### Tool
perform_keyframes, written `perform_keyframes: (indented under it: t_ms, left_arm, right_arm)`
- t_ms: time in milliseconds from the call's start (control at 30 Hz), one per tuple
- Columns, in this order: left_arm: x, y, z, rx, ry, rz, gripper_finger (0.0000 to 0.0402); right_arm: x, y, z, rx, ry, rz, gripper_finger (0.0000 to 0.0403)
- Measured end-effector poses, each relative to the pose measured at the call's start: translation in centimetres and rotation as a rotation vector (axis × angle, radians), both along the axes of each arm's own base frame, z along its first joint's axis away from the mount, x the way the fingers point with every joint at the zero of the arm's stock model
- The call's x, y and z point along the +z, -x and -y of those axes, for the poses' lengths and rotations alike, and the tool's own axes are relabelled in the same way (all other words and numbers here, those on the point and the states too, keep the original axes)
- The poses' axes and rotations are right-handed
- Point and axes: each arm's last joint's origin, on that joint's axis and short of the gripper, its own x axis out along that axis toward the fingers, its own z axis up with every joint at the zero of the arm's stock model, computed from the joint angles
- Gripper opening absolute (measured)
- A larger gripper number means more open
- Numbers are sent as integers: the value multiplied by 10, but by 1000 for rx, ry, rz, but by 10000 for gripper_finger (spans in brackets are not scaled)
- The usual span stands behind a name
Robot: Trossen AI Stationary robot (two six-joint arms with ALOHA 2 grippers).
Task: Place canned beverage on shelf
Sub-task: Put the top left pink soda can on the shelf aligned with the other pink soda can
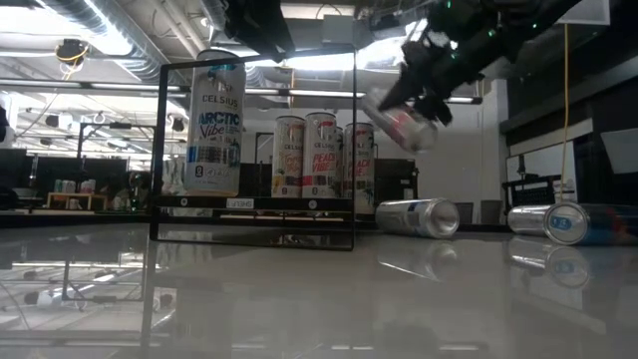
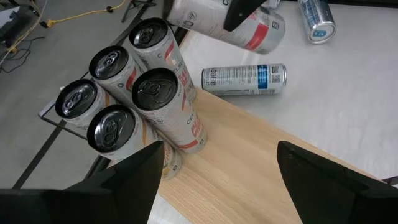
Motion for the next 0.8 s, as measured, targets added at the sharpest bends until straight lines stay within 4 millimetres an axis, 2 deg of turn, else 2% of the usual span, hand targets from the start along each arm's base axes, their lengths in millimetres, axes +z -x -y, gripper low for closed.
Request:
perform_keyframes:
  t_ms: [233, 400, 567, 700, 800]
  left_arm:
    - [0, 0, 0, 0, 0, 0, 306]
    - [0, 0, 0, 0, 0, -1, 306]
    - [0, 0, 0, 0, 0, -1, 306]
    - [0, 0, 0, 0, 0, -1, 306]
    - [0, 0, 0, 0, 0, 2, 306]
  right_arm:
    - [14, -25, -44, -5, 219, 123, 246]
    - [-2, -28, -71, 4, 315, 296, 246]
    - [-28, -18, -73, -54, 365, 443, 246]
    - [-51, -16, -70, -122, 449, 391, 246]
    - [-62, -23, -69, -120, 487, 360, 246]
